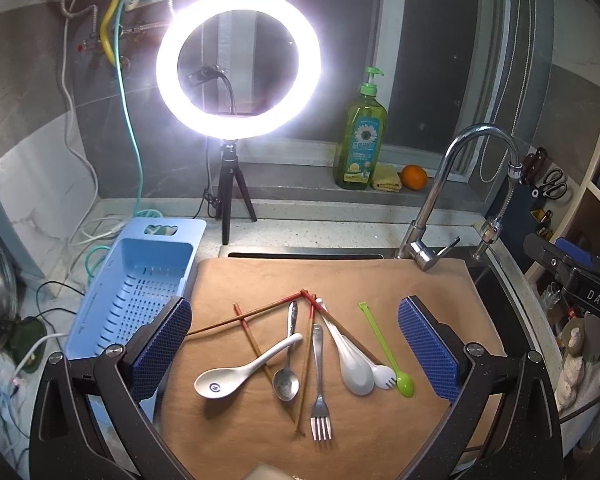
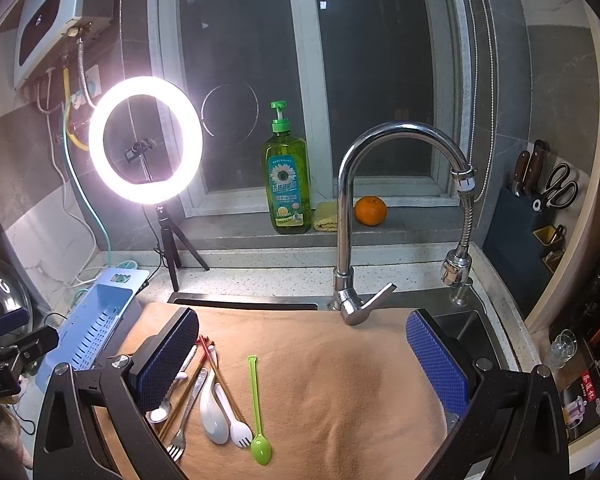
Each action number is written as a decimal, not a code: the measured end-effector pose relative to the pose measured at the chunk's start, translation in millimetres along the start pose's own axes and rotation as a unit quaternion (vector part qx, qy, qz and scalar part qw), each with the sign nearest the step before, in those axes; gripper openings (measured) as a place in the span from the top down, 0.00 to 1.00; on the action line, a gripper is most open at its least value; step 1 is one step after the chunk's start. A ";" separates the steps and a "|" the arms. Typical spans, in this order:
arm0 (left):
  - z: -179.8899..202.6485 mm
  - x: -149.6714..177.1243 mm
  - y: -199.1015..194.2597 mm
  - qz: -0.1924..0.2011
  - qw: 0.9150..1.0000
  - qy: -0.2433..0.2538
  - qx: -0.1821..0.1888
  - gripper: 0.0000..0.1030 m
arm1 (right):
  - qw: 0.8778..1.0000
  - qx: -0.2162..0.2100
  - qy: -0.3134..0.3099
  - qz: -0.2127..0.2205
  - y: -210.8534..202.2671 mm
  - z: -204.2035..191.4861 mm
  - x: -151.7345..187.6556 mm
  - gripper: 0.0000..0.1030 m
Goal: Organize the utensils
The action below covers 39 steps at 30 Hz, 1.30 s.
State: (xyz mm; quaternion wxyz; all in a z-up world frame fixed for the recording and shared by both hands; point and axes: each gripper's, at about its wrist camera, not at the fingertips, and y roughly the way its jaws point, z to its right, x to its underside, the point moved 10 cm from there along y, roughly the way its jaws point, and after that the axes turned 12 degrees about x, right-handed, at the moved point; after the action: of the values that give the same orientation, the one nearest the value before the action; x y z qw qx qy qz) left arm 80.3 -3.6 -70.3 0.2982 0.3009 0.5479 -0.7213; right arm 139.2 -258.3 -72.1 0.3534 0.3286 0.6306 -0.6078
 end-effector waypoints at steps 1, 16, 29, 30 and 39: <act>0.9 0.6 0.1 0.000 1.000 0.001 0.000 0.01 | 1.000 0.000 -0.001 0.000 0.0 -0.5 0.5 0.00; -0.6 1.9 2.8 -0.006 1.000 -0.002 0.001 0.01 | 1.000 -0.003 0.002 -0.005 2.6 -0.3 5.7 0.00; 0.6 3.1 6.4 -0.010 1.000 -0.001 0.003 0.01 | 1.000 -0.002 0.003 -0.009 6.2 -0.3 7.4 0.00; 0.6 3.1 6.5 -0.010 1.000 0.000 0.003 0.01 | 1.000 -0.002 0.004 -0.010 6.8 0.0 6.9 0.00; 2.2 3.2 6.9 -0.011 1.000 0.001 0.003 0.01 | 1.000 -0.002 0.004 -0.011 8.0 -0.3 7.5 0.00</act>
State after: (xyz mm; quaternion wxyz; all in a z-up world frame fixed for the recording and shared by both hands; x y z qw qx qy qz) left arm 83.3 -7.5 -76.4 0.2889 0.2966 0.5493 -0.7258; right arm 142.0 -257.8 -82.7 0.3450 0.3232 0.6369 -0.6090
